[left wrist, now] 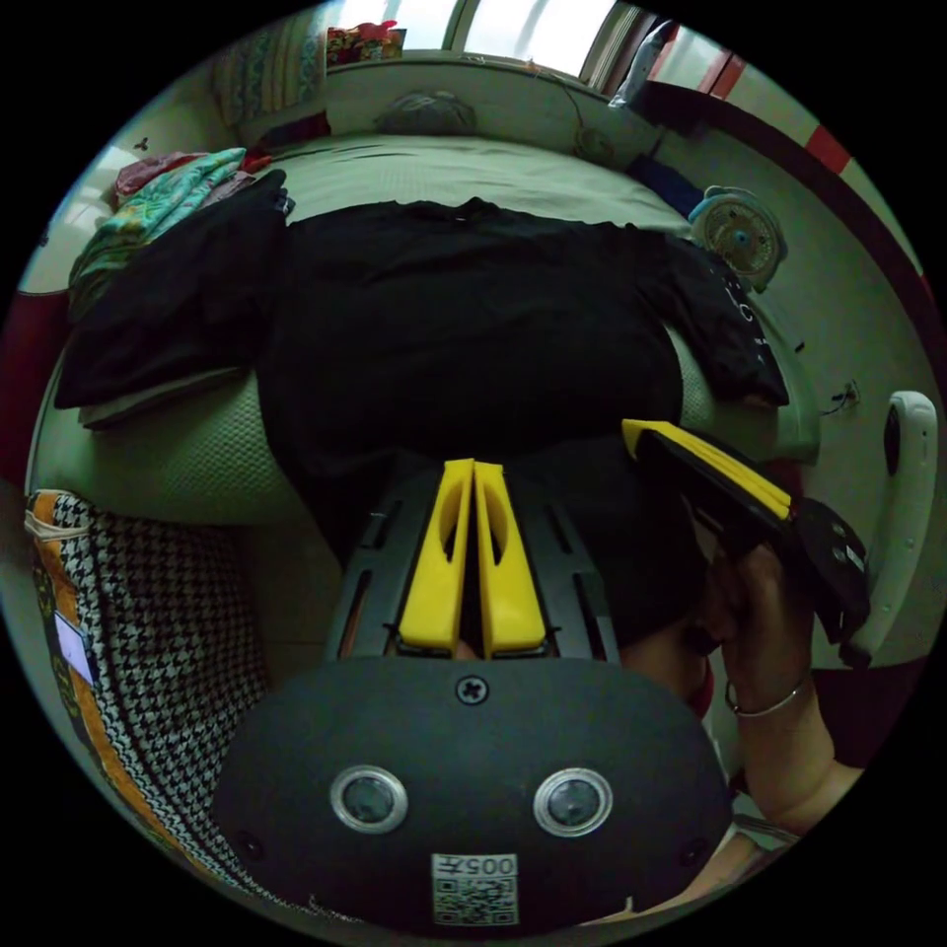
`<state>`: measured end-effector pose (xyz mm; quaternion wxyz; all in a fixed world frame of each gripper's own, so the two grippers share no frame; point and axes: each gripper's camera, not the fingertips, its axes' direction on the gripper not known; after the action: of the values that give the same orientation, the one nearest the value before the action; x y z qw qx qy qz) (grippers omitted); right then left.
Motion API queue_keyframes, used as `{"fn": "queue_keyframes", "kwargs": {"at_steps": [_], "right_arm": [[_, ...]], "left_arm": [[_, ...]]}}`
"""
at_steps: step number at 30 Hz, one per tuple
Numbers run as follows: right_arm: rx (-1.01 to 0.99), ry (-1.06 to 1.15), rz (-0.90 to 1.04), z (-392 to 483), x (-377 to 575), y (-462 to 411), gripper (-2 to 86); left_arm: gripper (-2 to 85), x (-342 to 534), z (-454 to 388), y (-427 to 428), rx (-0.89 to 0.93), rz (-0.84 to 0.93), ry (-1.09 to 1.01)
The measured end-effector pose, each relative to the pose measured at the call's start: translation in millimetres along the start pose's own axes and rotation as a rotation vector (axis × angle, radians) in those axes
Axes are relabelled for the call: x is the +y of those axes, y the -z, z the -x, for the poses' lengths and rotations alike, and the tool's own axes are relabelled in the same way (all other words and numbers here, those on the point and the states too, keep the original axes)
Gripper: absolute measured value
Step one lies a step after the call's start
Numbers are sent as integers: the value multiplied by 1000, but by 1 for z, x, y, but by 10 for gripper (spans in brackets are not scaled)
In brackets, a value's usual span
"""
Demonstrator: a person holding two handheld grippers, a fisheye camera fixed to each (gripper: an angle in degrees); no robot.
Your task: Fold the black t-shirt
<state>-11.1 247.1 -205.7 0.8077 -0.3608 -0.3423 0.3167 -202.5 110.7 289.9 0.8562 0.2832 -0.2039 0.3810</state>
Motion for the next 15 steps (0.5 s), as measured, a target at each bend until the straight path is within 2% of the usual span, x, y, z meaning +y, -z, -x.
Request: {"fn": "queue_keyframes", "kwargs": {"at_steps": [10, 15], "right_arm": [[142, 145, -12, 14, 46, 14, -10], [142, 157, 13, 10, 61, 17, -10]], "left_arm": [[-7, 26, -35, -1, 20, 6, 3], [-7, 38, -47, 0, 31, 2, 7]]}}
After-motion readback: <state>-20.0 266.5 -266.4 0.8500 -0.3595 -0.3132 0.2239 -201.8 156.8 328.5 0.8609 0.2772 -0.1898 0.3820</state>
